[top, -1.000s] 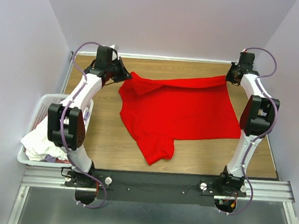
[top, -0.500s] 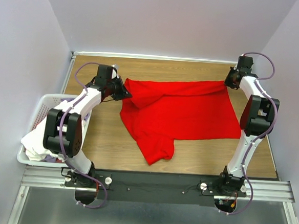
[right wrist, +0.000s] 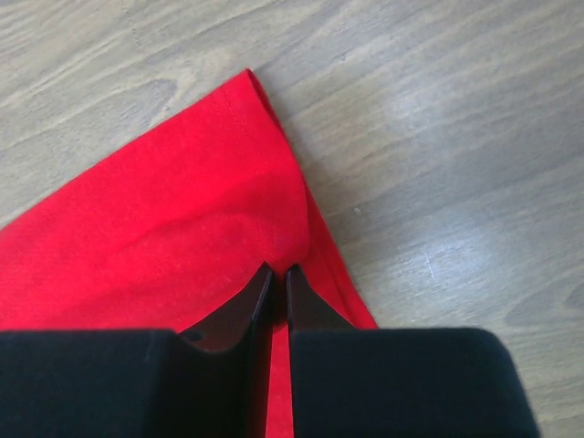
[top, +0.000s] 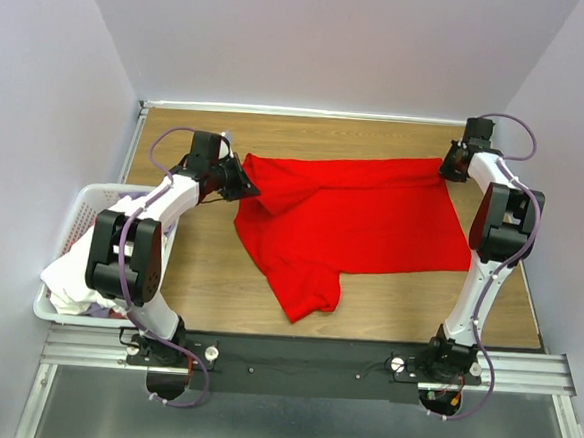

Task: Fold and stack the t-shirts
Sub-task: Fold the tshirt

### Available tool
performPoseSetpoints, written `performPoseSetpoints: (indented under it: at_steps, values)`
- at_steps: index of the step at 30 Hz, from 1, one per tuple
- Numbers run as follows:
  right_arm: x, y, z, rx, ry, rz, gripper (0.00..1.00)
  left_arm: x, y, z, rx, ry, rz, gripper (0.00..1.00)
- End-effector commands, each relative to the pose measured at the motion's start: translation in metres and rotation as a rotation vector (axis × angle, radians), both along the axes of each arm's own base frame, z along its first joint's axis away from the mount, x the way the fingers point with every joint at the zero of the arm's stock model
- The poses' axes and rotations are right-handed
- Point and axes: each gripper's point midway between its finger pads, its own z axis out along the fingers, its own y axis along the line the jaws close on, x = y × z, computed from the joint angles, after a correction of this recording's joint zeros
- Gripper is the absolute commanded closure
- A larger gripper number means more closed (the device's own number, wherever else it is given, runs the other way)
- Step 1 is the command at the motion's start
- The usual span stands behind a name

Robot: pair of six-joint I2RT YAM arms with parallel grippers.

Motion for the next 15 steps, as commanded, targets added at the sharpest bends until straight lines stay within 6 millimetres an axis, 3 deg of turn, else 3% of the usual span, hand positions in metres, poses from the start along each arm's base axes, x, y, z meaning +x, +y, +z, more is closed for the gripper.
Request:
performPoseSetpoints:
  at_steps: [1,10,14,15]
  values:
    - [-0.011,-0.013,-0.017,-0.031,0.063,-0.057,0.83,-0.005,-0.010,-0.004,-0.025,0.011,-0.043,1.00]
    - [-0.002,-0.025,-0.010,-0.081,0.072,-0.077,0.79,-0.009,-0.019,-0.004,-0.032,0.013,-0.079,1.00]
    - [-0.008,-0.027,-0.013,-0.094,0.104,-0.082,0.62,-0.009,-0.021,-0.004,-0.032,0.012,-0.082,1.00]
    - [-0.008,-0.027,-0.011,-0.095,0.104,-0.085,0.54,-0.009,-0.021,-0.003,-0.033,0.012,-0.083,1.00]
